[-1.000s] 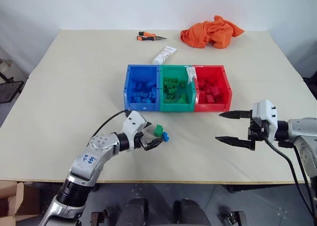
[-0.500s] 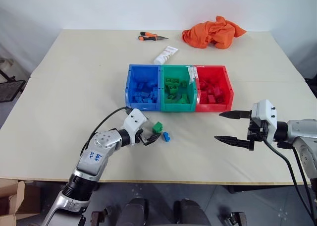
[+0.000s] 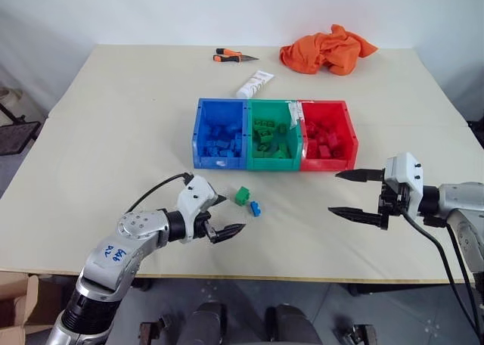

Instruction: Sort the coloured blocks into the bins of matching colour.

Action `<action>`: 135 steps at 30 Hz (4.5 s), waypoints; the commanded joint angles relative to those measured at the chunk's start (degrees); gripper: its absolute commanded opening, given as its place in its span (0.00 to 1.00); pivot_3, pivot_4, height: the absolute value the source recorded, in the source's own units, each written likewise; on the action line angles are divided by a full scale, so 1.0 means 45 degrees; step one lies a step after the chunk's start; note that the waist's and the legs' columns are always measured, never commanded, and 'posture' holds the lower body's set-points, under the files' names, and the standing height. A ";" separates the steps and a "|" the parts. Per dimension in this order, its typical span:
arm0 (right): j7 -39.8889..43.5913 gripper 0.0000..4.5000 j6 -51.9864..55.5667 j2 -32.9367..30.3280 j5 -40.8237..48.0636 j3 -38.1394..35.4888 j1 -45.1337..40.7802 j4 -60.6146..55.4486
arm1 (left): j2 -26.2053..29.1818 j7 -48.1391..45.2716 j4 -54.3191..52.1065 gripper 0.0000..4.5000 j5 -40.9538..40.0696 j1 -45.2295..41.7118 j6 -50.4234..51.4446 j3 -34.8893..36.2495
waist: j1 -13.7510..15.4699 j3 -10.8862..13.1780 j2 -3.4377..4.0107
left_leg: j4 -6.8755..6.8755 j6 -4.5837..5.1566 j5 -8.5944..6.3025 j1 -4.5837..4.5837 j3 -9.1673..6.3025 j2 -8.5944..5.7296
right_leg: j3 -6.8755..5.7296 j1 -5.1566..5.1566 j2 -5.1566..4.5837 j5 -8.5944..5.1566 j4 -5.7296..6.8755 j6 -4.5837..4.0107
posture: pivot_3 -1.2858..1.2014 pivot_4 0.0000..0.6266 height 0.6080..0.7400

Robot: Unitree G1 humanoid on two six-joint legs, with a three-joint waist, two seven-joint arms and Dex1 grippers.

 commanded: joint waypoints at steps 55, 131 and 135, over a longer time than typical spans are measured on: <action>-0.0570 0.99 -0.0158 -0.0126 0.0350 -0.1364 0.0778 -0.0766 | -0.4174 0.3890 0.3904 0.32 0.3147 -0.4578 -0.4824 0.1284 | 0.0012 0.0009 -0.0016 | 0.0018 -0.0002 0.0002 -0.0003 0.0005 -0.0003 | -0.0023 0.0002 0.0011 0.0002 0.0021 0.0005 | 0.52 0.24 1.00; -0.0580 0.99 -0.0070 -0.0190 0.0395 -0.1626 0.1118 -0.1074 | -0.2331 -0.1811 0.9934 0.43 0.3963 -0.3839 -0.9904 -0.0812 | 0.0008 0.0016 -0.0007 | 0.0028 -0.0003 0.0000 -0.0011 -0.0003 -0.0009 | -0.0028 -0.0020 0.0002 0.0001 0.0045 0.0003 | 0.52 0.24 1.00; -0.0715 0.99 -0.0060 -0.0241 0.0439 -0.1747 0.1259 -0.1166 | -0.2581 -0.1929 0.8969 0.21 0.3543 -0.3747 -0.9200 -0.0766 | -0.0001 0.0016 -0.0007 | 0.0030 -0.0003 0.0000 -0.0011 -0.0002 -0.0009 | -0.0028 -0.0020 0.0003 0.0001 0.0047 0.0003 | 0.52 0.24 1.00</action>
